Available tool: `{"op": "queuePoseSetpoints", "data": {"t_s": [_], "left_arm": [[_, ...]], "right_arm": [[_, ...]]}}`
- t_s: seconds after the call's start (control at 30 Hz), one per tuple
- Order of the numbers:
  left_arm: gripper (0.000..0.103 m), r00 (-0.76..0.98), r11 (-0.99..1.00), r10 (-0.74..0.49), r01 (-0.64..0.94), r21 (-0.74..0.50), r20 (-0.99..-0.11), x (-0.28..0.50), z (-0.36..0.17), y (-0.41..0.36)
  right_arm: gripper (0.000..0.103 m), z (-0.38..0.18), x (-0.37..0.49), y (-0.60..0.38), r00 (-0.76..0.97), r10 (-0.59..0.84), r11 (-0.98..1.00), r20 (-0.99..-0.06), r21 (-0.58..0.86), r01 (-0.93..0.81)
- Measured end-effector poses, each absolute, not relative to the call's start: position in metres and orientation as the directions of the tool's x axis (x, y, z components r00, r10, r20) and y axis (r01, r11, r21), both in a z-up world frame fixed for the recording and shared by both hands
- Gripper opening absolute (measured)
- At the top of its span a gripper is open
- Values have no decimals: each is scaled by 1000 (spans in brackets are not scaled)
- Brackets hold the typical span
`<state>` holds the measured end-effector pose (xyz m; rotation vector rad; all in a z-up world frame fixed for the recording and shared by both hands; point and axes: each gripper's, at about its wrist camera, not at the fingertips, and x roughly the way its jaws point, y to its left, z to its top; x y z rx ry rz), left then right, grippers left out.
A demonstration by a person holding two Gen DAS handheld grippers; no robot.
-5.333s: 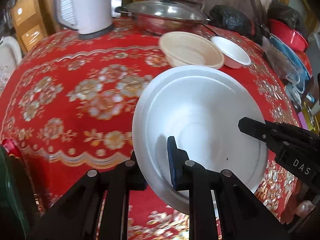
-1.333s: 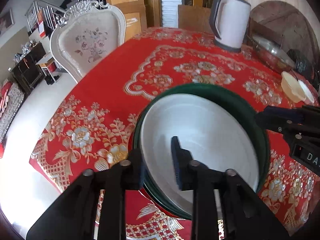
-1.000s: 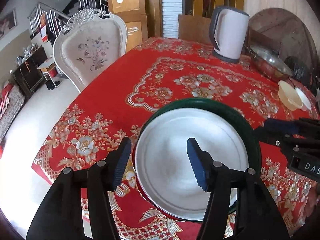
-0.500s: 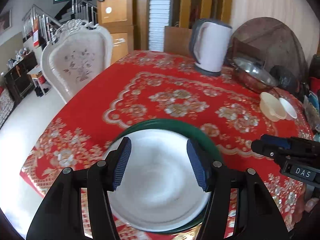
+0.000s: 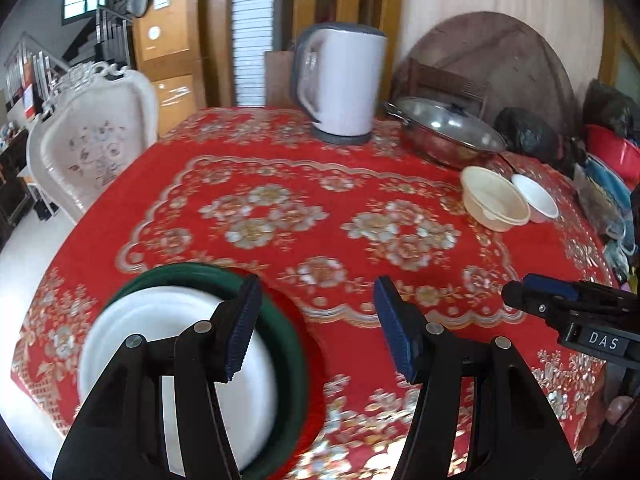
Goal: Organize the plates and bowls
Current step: 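Withdraw the left gripper and reach toward the cream plastic bowl, then close the left gripper on the rim of the cream plastic bowl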
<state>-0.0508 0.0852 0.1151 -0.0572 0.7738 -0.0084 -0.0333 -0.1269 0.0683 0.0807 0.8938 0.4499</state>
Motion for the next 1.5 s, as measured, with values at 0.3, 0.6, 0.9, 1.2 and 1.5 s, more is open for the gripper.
{"op": "queuePoseSetpoints", "data": {"t_s": [0.3,0.6,0.9,1.2,1.5], "left_arm": [[58,708,997,-78,68,-41,-702,-22,108,28],[58,675,991,-126,119,-61,-727,16,99,-21],[58,633,981,-188,150,-119,-751,69,93,-62],[58,600,980,-188,167,-107,-777,126,84,-94],[58,532,976,-188,195,-97,-825,175,63,-121]], "right_arm": [[51,59,-20,-195,565,355,935,-745,278,-221],[51,55,0,-252,588,320,944,-743,304,-130],[52,58,38,-297,621,297,937,-726,347,-44],[52,49,79,-310,598,322,922,-734,385,-24],[52,41,115,-311,580,345,913,-738,408,-24]]}}
